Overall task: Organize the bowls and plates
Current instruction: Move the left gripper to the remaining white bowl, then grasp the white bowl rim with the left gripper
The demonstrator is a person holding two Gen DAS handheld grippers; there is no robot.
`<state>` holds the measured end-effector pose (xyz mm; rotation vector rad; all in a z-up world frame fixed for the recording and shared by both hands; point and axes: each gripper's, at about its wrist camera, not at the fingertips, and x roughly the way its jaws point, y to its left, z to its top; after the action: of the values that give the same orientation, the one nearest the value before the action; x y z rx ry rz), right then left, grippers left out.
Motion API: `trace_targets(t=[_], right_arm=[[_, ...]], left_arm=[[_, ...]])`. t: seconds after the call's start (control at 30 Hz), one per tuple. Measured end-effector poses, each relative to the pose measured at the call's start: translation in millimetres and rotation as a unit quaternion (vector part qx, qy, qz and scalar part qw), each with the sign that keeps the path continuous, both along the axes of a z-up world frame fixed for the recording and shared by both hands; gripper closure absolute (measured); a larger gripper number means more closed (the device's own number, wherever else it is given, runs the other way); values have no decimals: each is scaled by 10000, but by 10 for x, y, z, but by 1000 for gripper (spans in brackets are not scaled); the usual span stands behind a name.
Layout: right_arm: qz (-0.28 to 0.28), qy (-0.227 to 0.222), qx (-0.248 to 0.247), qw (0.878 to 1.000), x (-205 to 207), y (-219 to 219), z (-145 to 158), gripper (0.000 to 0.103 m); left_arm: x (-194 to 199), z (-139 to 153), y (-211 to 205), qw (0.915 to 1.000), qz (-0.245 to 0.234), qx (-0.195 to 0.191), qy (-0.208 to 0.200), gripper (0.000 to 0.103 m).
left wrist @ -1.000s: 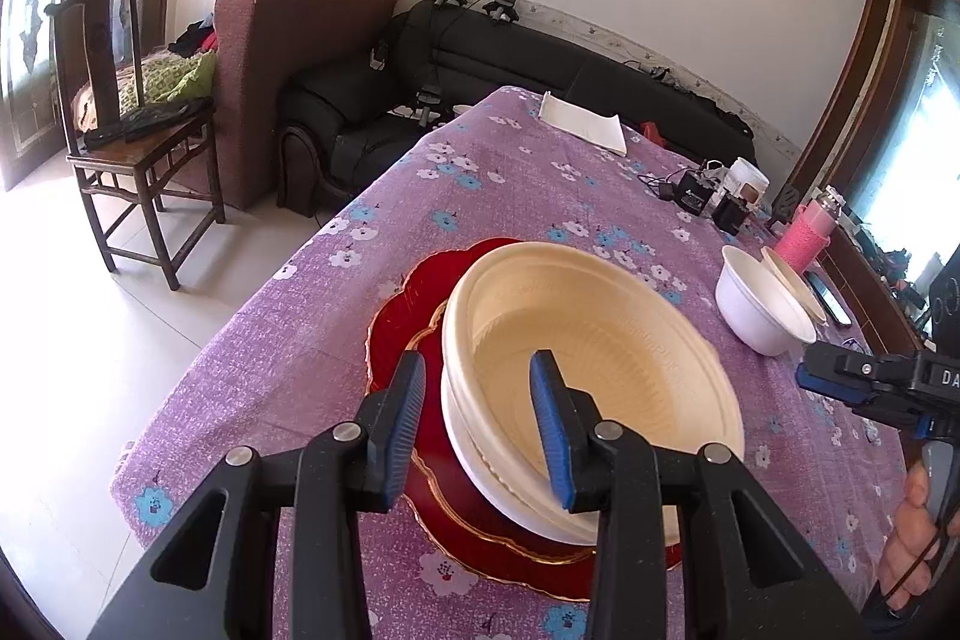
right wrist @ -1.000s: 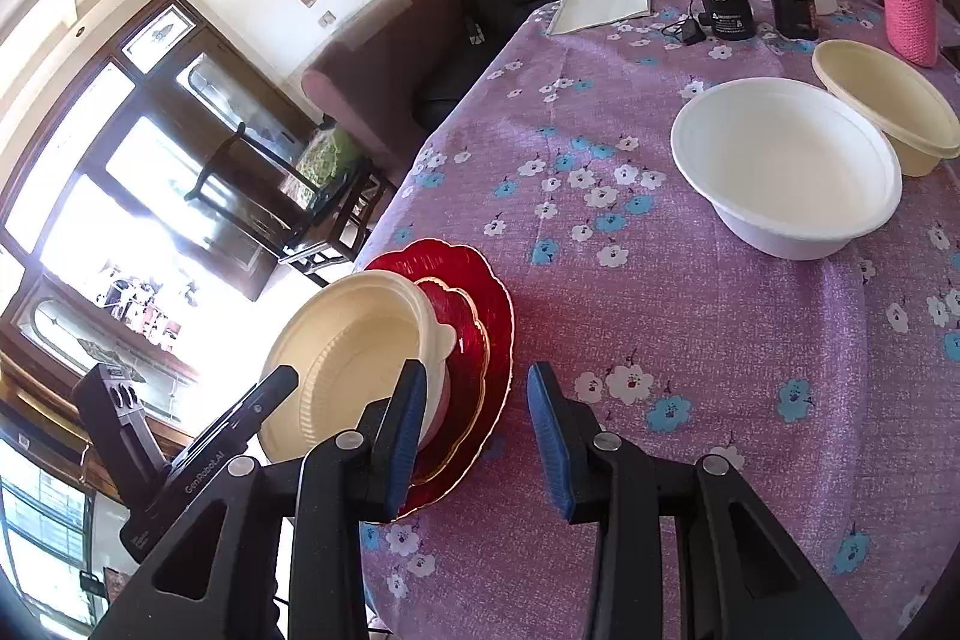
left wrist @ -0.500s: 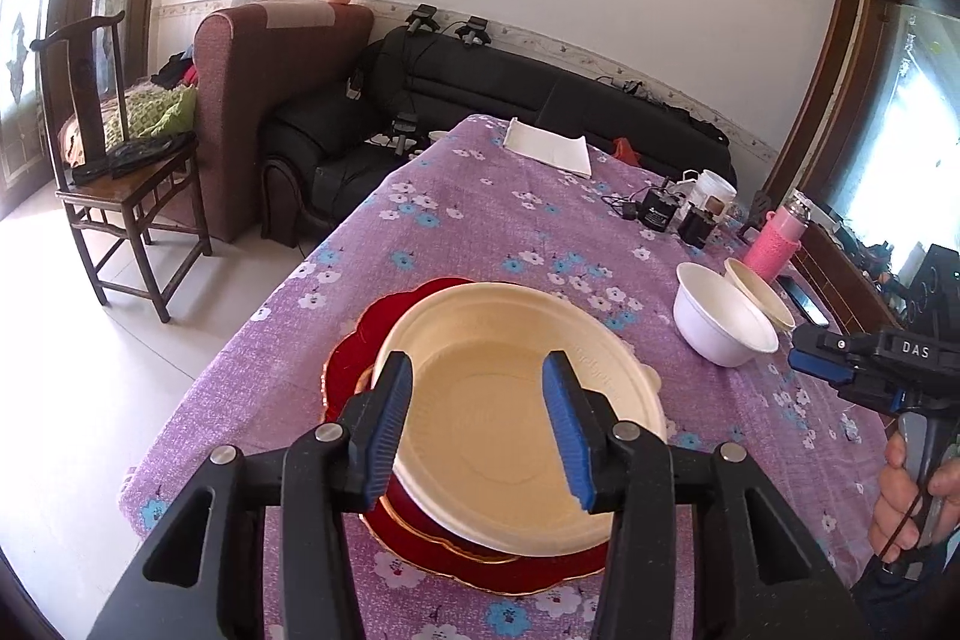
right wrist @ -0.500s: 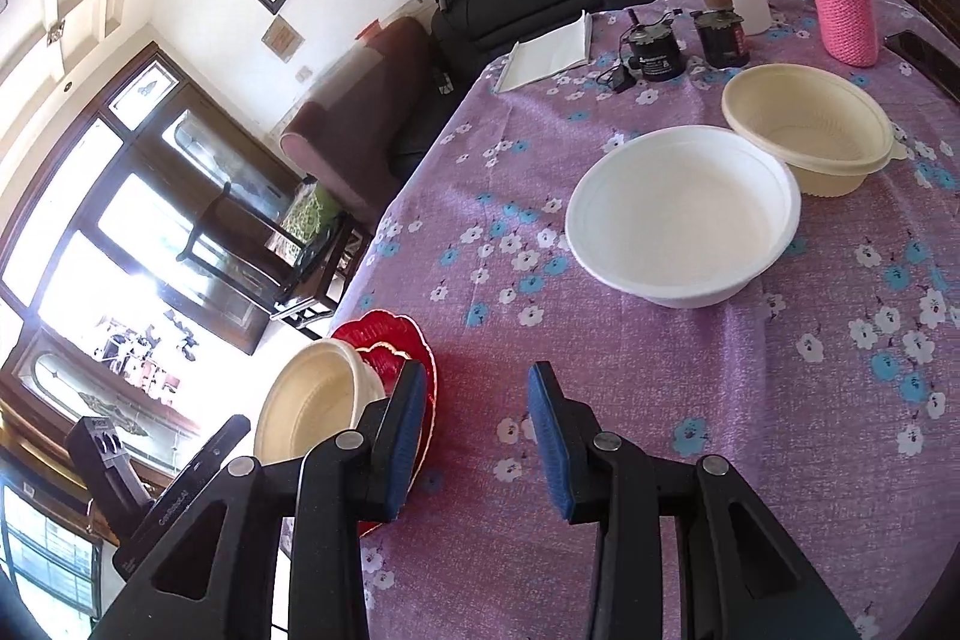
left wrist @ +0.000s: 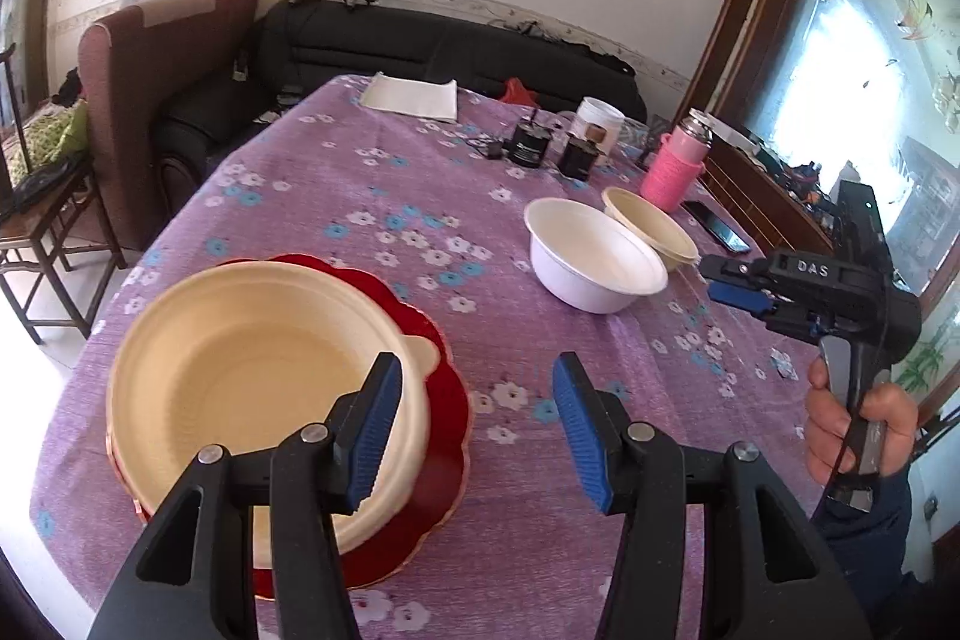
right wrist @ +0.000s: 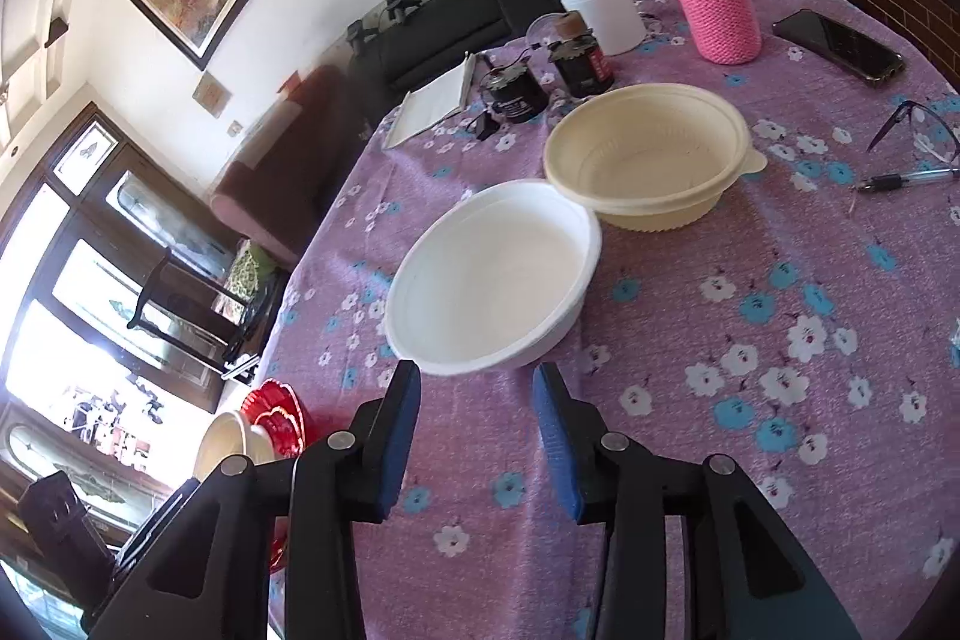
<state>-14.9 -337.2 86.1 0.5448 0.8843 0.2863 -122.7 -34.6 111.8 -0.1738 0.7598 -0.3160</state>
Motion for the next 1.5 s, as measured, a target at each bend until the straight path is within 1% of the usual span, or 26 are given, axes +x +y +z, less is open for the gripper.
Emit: trace_targets(t=[0.1, 0.13, 0.2, 0.23, 0.3, 0.37, 0.43, 0.47, 0.57, 0.63, 0.67, 0.7, 0.8, 0.87, 0.93, 1.0, 1.03, 1.07, 1.1, 1.13, 1.17, 1.3, 1.5], right_arm=[[-138, 29, -257, 9996, 160, -120, 0, 60], [-187, 49, -370, 9991, 229, -155, -15, 60], [-318, 94, -382, 9987, 334, -250, -82, 60], [-363, 95, -332, 9987, 368, -294, -129, 60], [-405, 90, -156, 9990, 395, -359, -230, 60], [-375, 17, -19, 9993, 414, -393, -304, 60], [-371, 10, -124, 9992, 465, -397, -352, 60], [-330, 1, -119, 9994, 488, -390, -369, 60], [-276, -80, -42, 9996, 503, -359, -372, 60], [-326, -148, -68, 9993, 504, -353, -365, 59], [-299, -139, -69, 9994, 518, -347, -375, 59], [-275, -129, -18, 9995, 532, -347, -392, 59], [-276, -121, 42, 9995, 574, -345, -428, 59], [-250, -145, 39, 9996, 603, -334, -440, 59], [-250, -116, -16, 9996, 632, -307, -474, 59], [-156, -26, 86, 9998, 675, -285, -535, 59], [-142, 7, 98, 9999, 692, -273, -559, 59], [-156, 38, 73, 9998, 699, -265, -582, 60], [-129, 60, 76, 9999, 703, -257, -597, 68], [-76, 91, 120, 9999, 705, -247, -607, 83], [-35, 131, 112, 9998, 703, -236, -609, 88], [-109, 99, -7, 9999, 620, -259, -543, 89], [-19, 331, 353, 9988, 459, -314, -500, 89]], left_arm=[[120, 40, -329, 9994, -329, 60, 67, 49], [172, 49, -415, 9991, -392, 42, 131, 44], [315, 61, -569, 9982, -500, -129, 321, 42], [400, 64, -642, 9975, -553, -205, 383, 39], [611, 60, -759, 9979, -409, -140, 487, 37], [872, 33, -811, 9975, -273, -181, 632, 37], [1153, -36, -788, 9953, 62, -288, 923, 37], [1266, -64, -782, 9944, 153, -329, 994, 37], [1580, -191, -767, 9904, 556, -258, 1237, 37], [1740, -280, -789, 9885, 611, -237, 1360, 37], [1788, -316, -789, 9873, 685, -264, 1407, 37], [1840, -355, -806, 9863, 650, -348, 1474, 37], [1946, -417, -894, 9867, 605, -281, 1481, 37], [1993, -465, -914, 9858, 608, -321, 1530, 37], [2026, -527, -950, 9848, 524, -427, 1601, 40], [2040, -565, -999, 9861, 486, -327, 1557, 50], [2045, -579, -1017, 9863, 456, -303, 1553, 64], [2047, -605, -1036, 9864, 410, -286, 1564, 82], [2046, -627, -1056, 9864, 369, -270, 1578, 91], [2029, -631, -1064, 9872, 364, -251, 1535, 96], [2012, -623, -1079, 9882, 339, -214, 1476, 96], [1869, -562, -1159, 9918, 162, -14, 1270, 95], [1569, -424, -1085, 9947, 91, -97, 1022, 95]])
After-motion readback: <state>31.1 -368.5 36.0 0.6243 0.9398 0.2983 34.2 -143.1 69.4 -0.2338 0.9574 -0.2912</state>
